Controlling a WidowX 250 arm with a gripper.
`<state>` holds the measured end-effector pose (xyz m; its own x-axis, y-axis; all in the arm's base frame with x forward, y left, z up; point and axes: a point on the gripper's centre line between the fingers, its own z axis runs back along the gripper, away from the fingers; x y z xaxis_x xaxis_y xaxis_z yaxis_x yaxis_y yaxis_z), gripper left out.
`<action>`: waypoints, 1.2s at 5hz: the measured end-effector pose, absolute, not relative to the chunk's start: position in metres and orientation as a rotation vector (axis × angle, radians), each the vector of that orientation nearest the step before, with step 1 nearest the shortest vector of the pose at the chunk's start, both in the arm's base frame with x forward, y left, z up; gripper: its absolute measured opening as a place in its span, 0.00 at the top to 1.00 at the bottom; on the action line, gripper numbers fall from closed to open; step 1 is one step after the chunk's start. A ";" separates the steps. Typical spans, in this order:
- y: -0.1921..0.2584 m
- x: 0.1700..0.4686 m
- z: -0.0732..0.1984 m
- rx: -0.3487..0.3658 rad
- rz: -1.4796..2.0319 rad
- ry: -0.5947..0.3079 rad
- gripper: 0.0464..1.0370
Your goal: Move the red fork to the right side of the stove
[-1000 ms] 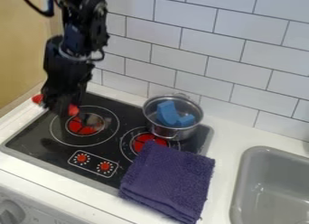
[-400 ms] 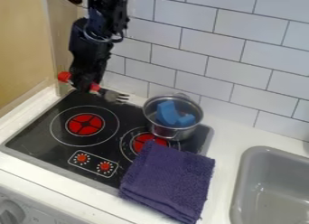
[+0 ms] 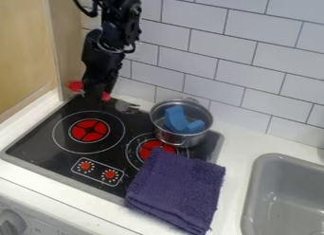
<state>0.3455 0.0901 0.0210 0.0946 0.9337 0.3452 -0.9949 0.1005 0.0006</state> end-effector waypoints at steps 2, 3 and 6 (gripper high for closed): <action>0.088 0.343 0.006 0.276 1.435 -0.249 0.67; 0.083 0.348 0.009 0.245 1.446 -0.225 0.36; 0.082 0.349 0.014 0.211 1.428 -0.250 0.03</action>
<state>0.3492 0.0821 0.0140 0.1243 0.9473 0.2953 -0.9913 0.1317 -0.0052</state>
